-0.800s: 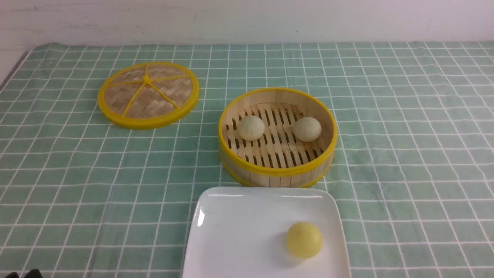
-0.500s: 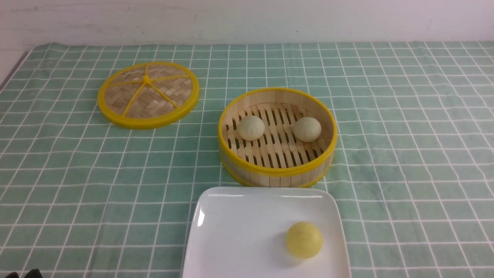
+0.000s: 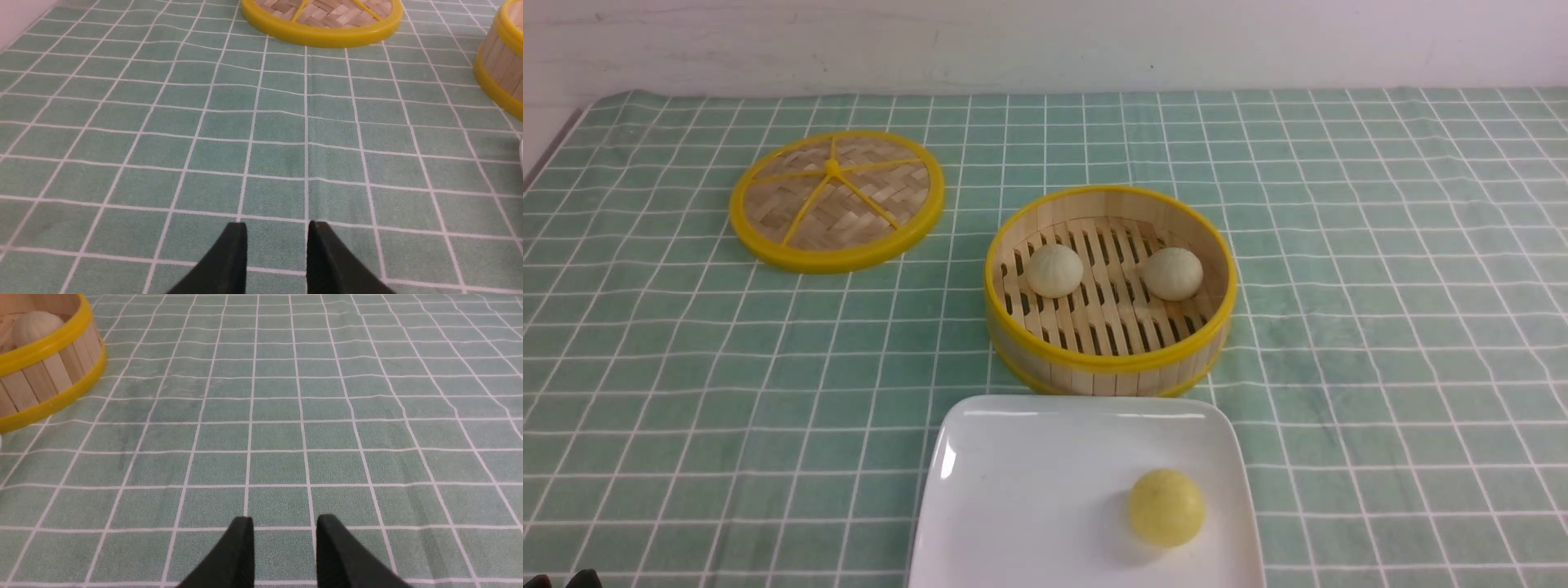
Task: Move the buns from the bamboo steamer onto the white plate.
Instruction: 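Reach toward a bun in the bamboo steamer with the right gripper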
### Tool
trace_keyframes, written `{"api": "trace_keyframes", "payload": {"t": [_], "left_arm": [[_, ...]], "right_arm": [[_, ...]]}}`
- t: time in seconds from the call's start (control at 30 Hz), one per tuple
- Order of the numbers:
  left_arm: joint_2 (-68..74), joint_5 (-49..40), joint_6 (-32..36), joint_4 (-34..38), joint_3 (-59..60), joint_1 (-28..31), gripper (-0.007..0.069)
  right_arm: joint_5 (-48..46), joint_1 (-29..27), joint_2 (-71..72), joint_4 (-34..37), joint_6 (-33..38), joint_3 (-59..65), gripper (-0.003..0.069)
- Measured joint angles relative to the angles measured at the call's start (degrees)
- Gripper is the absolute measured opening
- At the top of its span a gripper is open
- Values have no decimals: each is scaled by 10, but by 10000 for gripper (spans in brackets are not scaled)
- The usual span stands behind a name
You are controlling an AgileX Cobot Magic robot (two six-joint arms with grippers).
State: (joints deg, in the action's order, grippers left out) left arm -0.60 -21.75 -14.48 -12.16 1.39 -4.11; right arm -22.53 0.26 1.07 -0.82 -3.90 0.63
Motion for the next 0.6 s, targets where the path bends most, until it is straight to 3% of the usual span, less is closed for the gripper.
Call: {"api": "trace_keyframes", "payload": {"t": [0.3,0.6], "left_arm": [[0,-4,0,-50,0,0,240],[0,-5,0,-57,0,0,240]], "right_arm": [[0,0,0,0,0,0,240],[0,0,0,1,0,0,240]]}}
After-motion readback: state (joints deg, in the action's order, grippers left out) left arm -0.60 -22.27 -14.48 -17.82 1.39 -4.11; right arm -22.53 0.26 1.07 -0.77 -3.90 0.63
